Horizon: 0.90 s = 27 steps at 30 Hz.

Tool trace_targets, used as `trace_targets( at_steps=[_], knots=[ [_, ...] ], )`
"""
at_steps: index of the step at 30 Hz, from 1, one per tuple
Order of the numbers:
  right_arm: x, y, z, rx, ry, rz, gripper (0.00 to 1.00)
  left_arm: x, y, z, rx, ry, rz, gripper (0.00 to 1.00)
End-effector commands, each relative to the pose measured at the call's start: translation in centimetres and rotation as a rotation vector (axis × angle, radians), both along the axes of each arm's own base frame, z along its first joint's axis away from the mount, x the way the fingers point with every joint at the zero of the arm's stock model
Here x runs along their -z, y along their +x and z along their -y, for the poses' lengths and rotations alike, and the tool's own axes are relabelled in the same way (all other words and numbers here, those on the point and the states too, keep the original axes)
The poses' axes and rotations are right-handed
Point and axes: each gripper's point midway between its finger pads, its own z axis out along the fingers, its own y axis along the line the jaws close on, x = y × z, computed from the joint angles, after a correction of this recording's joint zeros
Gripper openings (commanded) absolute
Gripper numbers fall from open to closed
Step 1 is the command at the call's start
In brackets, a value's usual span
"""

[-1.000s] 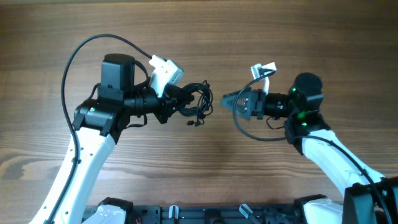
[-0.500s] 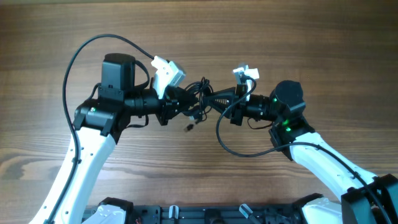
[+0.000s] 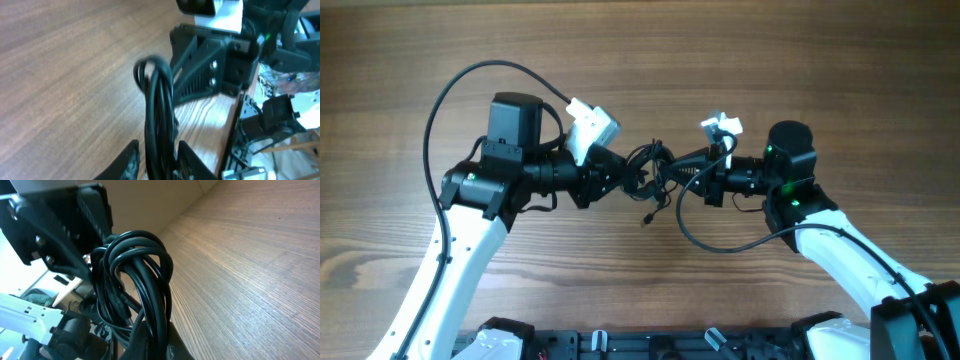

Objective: Untangle cables

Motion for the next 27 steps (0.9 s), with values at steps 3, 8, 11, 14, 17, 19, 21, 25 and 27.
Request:
trace_targets(
  at_steps=[3, 8, 11, 14, 17, 19, 21, 25, 27],
  knots=[
    [-0.4, -0.5, 0.0, -0.045, 0.014, 0.023, 0.04, -0.5, -1.2, 0.5, 0.059, -0.023, 0.006, 0.37],
    [-0.4, -0.6, 0.0, -0.05, 0.016, 0.023, 0.04, -0.5, -1.6, 1.1, 0.081, -0.021, 0.01, 0.3],
    [-0.5, -0.9, 0.0, -0.066, 0.021, 0.016, 0.04, 0.4, -1.7, 1.7, 0.088, 0.033, 0.021, 0.26],
    [-0.5, -0.9, 0.0, -0.063, 0.023, 0.001, 0.06, 2.3, -1.4, 2.5, 0.104, 0.074, -0.016, 0.09],
    [-0.5, 0.0, 0.6, -0.024, 0.021, 0.008, 0.44, 4.4, -0.2, 1.8, 0.059, 0.151, -0.043, 0.04],
    [-1.2, 1.6, 2.6, 0.051, 0.05, -0.043, 0.59, 4.9, 0.2, 1.4, 0.029, 0.181, -0.044, 0.04],
    [-3.2, 2.3, 4.7, 0.073, 0.132, -0.147, 0.61, 5.7, 1.4, 0.2, -0.078, 0.246, -0.066, 0.04],
    [-4.3, 1.0, 2.6, 0.011, 0.167, -0.221, 0.51, 4.8, 2.9, 0.6, -0.145, 0.206, -0.048, 0.04],
    [-3.6, 1.6, 1.0, 0.077, 0.165, -0.288, 0.47, 4.5, 3.2, 0.7, -0.16, 0.19, -0.046, 0.04]
  ],
)
